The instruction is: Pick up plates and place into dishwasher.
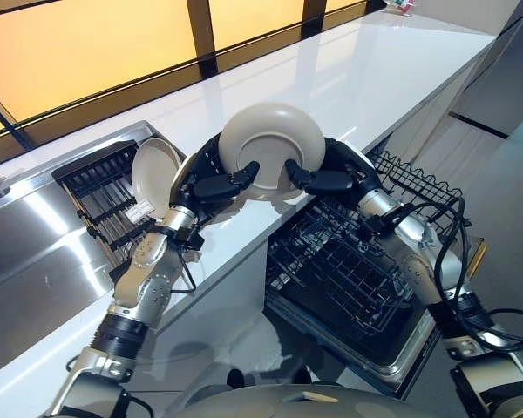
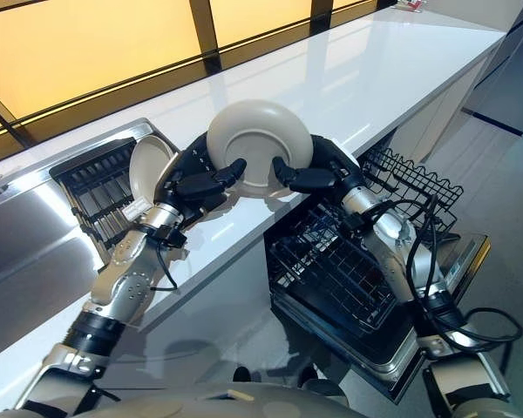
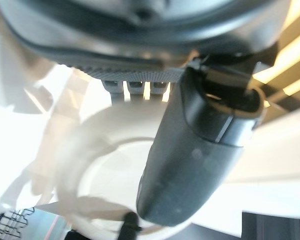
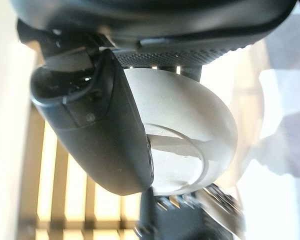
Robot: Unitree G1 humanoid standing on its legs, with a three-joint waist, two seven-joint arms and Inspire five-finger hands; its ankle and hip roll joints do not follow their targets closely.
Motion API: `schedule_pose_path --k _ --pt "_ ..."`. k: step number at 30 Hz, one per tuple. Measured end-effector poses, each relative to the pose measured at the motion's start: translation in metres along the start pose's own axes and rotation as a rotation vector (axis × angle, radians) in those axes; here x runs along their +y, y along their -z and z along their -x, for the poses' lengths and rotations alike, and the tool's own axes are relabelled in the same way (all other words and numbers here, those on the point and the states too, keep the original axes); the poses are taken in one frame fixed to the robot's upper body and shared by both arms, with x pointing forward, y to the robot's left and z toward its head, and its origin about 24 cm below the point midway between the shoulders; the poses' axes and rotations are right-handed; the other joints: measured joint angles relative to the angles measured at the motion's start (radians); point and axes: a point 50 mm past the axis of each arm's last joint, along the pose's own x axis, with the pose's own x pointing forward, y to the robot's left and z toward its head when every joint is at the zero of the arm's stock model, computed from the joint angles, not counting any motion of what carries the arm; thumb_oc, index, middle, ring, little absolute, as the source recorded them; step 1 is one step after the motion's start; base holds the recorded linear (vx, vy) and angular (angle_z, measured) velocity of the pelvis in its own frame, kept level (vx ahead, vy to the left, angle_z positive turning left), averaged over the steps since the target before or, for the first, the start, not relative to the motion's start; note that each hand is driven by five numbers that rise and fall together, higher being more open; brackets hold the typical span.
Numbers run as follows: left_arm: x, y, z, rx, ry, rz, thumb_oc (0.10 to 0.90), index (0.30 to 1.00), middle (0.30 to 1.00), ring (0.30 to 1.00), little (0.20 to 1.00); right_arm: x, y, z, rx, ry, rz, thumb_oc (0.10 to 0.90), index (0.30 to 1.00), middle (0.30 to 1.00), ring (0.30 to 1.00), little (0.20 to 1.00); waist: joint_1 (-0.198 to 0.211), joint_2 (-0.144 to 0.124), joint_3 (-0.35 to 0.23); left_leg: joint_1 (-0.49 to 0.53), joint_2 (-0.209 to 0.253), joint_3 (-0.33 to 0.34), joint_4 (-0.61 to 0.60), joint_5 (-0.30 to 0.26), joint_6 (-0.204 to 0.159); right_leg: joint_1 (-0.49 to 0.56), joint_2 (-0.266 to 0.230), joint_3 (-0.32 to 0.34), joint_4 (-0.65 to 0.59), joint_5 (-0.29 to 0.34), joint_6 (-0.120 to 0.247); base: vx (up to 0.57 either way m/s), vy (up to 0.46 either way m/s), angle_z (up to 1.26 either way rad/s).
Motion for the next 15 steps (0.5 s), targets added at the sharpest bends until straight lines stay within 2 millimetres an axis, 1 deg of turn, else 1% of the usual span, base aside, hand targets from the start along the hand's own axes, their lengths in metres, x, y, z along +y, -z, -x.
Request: schedule_pose_path --k 2,4,8,9,12,15 --pt "0.003 0.005 0.005 0.011 -0.03 0.032 0.8 0.9 0.9 0.9 0.9 -0.013 -0.009 0.003 -0.067 0.108 -0.021 0.1 0.3 0.3 0.3 0.2 0.003 0.0 0.0 -0.001 0.0 0.0 0.0 0.0 0.0 0.0 0.0 0.0 0.0 0.0 0.0 0.0 -0.012 0.04" --pt "0.008 0.006 0.01 0.009 -0.058 0.039 0.8 0.9 0.9 0.9 0.9 -0.027 -0.018 0.008 -0.143 0.21 -0.034 0.1 0.3 0.3 0.3 0.2 0.005 0.002 0.001 -0.002 0.0 0.0 0.0 0.0 0.0 -0.001 0.0 0.0 0.0 0.0 0.0 0.0 0.0 0.0" --pt "0.018 -0.003 0.013 -0.034 -0.104 0.036 0.8 0.9 0.9 0.9 0.9 -0.05 -0.033 0.02 -0.248 0.374 -0.005 0.1 0.3 0.3 0.3 0.2 0.002 0.002 0.001 -0.002 0.0 -0.002 -0.003 0.0 0.0 -0.001 0.0 -0.001 0.0 -0.001 0.001 0.0 0.0 0.0" --pt "0.022 -0.008 0.013 -0.057 -0.122 0.032 0.8 0.9 0.9 0.9 0.9 -0.058 -0.035 0.028 -0.277 0.433 0.005 0.1 0.3 0.3 0.3 0.2 0.001 0.002 0.001 -0.002 0.001 -0.003 -0.004 0.0 0.0 -0.001 0.0 -0.001 0.0 -0.001 0.001 0.0 0.0 0.0" --pt "0.029 -0.016 0.015 -0.093 -0.152 0.026 0.8 0.9 0.9 0.9 0.9 -0.071 -0.036 0.038 -0.3 0.524 0.03 0.1 0.3 0.3 0.3 0.2 -0.001 0.002 0.002 -0.003 0.001 -0.004 -0.004 -0.001 0.0 -0.003 0.0 -0.001 0.0 -0.001 0.001 0.0 0.0 0.0" --pt "0.037 -0.025 0.018 -0.12 -0.18 0.01 0.8 0.9 0.9 0.9 0.9 -0.083 -0.033 0.055 -0.292 0.649 0.109 0.1 0.3 0.3 0.3 0.2 -0.003 0.005 0.004 -0.007 0.0 -0.006 -0.004 -0.001 0.0 -0.006 0.0 -0.001 0.0 -0.001 0.001 0.0 0.0 0.0"
